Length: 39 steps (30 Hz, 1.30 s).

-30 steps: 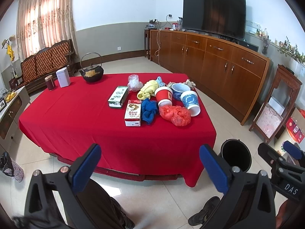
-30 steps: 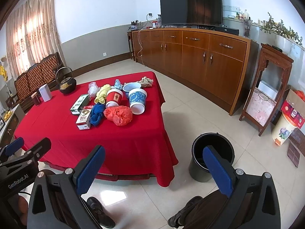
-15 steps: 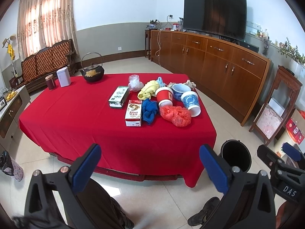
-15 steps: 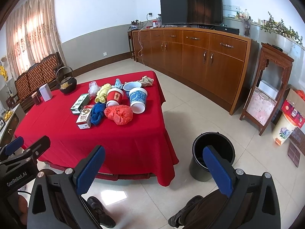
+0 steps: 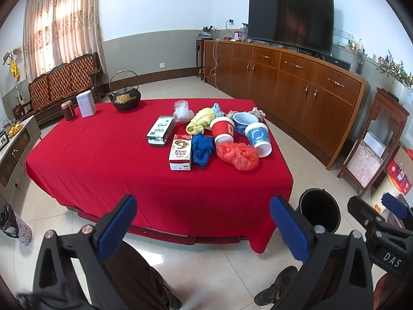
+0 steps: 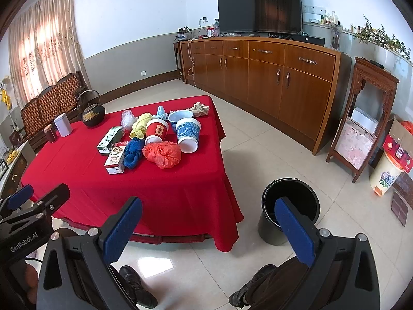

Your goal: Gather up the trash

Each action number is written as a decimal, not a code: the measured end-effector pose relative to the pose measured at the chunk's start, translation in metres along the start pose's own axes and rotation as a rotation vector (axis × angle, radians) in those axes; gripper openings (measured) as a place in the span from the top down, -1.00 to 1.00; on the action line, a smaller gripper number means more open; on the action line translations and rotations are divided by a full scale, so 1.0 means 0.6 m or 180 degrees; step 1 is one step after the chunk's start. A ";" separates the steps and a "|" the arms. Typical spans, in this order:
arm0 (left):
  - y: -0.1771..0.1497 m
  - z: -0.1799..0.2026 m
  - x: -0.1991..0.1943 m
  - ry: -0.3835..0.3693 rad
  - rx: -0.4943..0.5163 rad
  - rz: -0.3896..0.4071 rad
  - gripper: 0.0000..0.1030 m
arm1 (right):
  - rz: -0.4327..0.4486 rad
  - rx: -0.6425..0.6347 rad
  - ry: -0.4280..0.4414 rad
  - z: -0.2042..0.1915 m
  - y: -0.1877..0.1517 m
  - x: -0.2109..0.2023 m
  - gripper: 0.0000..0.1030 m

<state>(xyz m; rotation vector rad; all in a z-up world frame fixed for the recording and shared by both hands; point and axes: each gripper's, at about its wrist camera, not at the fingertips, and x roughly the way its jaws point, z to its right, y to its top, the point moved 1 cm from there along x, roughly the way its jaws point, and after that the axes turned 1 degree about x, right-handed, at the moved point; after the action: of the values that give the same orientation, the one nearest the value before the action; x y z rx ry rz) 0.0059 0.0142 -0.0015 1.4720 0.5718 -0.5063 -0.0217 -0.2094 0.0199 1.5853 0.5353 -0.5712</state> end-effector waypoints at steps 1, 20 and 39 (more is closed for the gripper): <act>0.000 -0.001 0.000 0.0001 0.0000 0.0002 -1.00 | 0.0000 0.0008 0.0002 0.001 0.000 0.000 -1.00; 0.005 -0.012 0.018 0.0021 -0.0010 -0.0009 -1.00 | -0.0011 0.0021 0.0058 -0.002 0.001 0.020 -1.00; 0.032 -0.033 0.106 0.0015 -0.0034 -0.0121 -1.00 | -0.0079 -0.0014 0.0132 -0.018 0.047 0.113 -1.00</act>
<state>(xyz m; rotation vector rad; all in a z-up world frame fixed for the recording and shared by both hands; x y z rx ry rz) 0.0662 0.0365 -0.0273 1.4549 0.6064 -0.5290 0.0487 -0.2003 -0.0014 1.5909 0.5876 -0.5565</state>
